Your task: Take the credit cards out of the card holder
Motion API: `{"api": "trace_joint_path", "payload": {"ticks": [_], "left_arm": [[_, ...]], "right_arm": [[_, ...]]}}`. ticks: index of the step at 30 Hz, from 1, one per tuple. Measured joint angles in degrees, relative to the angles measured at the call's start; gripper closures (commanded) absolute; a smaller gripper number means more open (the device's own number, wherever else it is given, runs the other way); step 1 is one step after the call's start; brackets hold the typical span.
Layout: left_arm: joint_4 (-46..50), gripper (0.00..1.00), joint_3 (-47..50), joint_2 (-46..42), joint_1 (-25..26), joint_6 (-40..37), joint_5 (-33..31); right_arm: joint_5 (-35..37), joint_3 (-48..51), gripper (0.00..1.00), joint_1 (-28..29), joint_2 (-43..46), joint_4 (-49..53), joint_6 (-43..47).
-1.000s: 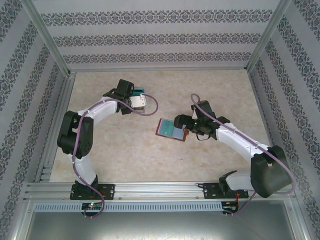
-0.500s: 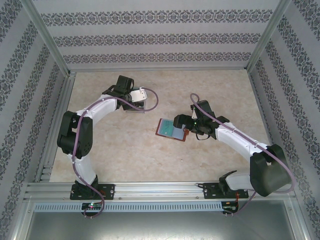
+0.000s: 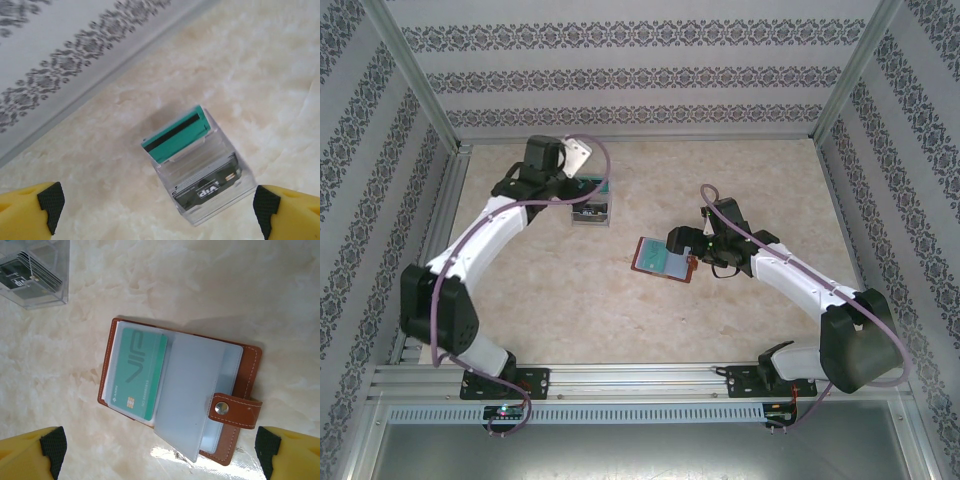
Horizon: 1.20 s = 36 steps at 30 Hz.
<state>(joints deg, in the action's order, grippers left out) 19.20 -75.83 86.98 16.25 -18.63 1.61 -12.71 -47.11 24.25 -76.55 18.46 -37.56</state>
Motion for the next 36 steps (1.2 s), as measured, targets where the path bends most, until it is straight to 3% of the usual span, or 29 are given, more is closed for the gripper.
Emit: {"api": "trace_joint_path", "payload": {"ticks": [9, 19, 22, 24, 33, 36], "left_arm": [[-0.3, 0.01, 12.9, -16.3, -1.0, 29.0, -7.0], [0.1, 0.00, 28.1, -26.5, -1.1, 51.8, -1.7], [0.1, 0.00, 32.8, -28.0, -1.1, 56.5, 0.2], [0.1, 0.00, 34.8, -28.6, -1.1, 58.7, 1.6], [-1.6, 0.01, 37.4, -29.4, 0.1, 63.8, 5.7], [-2.9, 0.07, 38.6, -28.7, 2.1, 65.3, 6.5]], "right_arm": [[1.3, -0.1, 0.02, 1.4, -1.9, 0.2, 0.2], [1.1, -1.7, 0.15, 1.5, -11.4, -0.2, 0.5], [0.5, -3.1, 0.30, 1.5, -14.9, -0.4, 1.4], [-0.3, -4.3, 0.33, 1.5, -16.9, -0.5, 2.0], [-3.8, -12.4, 0.35, 2.5, -24.6, -0.9, 5.0], [-4.5, -14.3, 0.33, 2.6, -25.7, -0.6, 6.3]]}}
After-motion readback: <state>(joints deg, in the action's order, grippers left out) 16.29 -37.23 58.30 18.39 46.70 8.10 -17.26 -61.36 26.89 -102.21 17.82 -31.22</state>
